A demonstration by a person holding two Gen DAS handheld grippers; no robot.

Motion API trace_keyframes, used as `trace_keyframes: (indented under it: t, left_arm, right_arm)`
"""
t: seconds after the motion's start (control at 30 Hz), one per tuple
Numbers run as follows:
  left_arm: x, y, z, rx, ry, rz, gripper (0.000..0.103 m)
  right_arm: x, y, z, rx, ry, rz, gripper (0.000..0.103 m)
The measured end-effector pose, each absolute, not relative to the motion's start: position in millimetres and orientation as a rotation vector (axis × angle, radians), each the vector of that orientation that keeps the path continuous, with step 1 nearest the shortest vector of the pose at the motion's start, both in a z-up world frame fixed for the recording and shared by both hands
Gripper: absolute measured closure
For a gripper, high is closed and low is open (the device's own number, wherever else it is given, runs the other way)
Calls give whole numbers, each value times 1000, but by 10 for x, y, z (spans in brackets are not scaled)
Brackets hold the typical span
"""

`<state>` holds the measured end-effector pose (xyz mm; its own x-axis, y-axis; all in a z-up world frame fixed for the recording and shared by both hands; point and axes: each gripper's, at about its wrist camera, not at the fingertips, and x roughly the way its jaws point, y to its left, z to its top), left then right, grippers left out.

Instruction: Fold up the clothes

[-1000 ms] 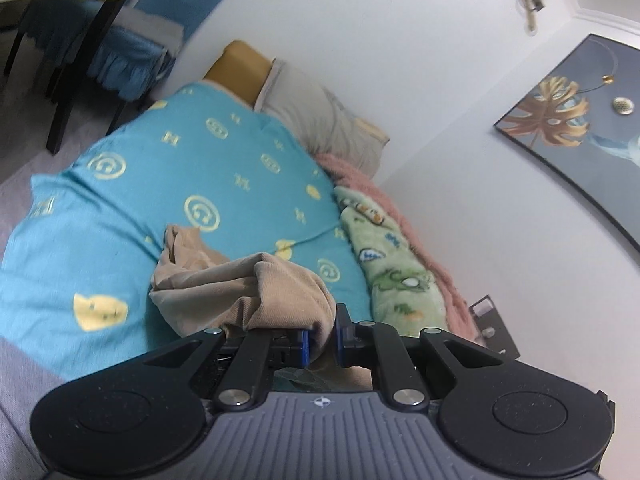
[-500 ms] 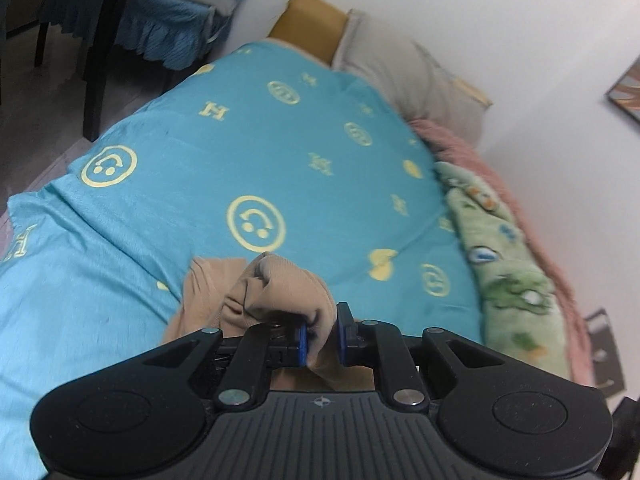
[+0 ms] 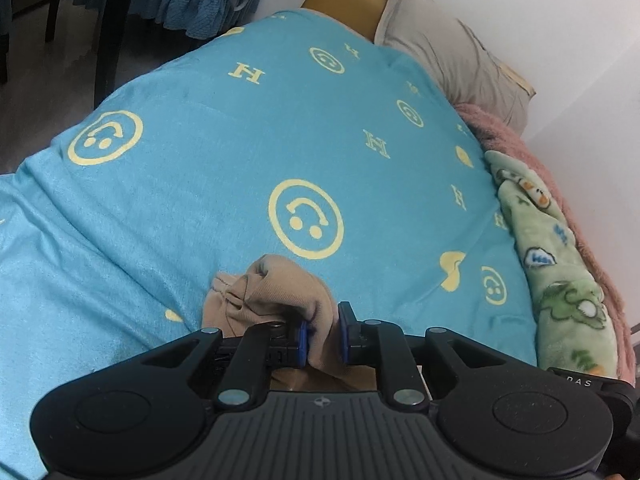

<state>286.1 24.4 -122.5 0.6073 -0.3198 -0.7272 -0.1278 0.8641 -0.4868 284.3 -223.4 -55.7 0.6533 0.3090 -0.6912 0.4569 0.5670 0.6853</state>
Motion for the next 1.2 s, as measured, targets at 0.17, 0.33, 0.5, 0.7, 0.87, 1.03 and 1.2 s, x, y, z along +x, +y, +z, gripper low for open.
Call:
trace_keyframes:
  t: [0.17,0.33,0.5,0.7,0.87,1.03,1.2]
  left_arm:
    - [2778,215,-1120,-504,890,-166,58]
    - [2520,89,-821,-414,750,-202,18]
    - [2265,-69,-622,-288,656,-236,4]
    - [2184,-175,-684,-175,684,-239,4]
    - [2221,-259,-798,-85,726,-232,4]
    - [2309,-286,-970,-49,778,-225,4]
    - [2413,-303,-1171,-12,837,-210,5]
  right_arm:
    - [2792,-2191,-482,956,876,-89,89]
    - [2686,-2140,-267,864,779,-15,22]
    - [2447,-1967,171,672,622,70,12]
    - [2307,-1825,245,501,620,111,28]
    - [2380,-1693,182,365,675,110,32]
    - [2562,-1593,-1,270,738,90,33]
    - [2775,-1546,-301,221,821,52,33]
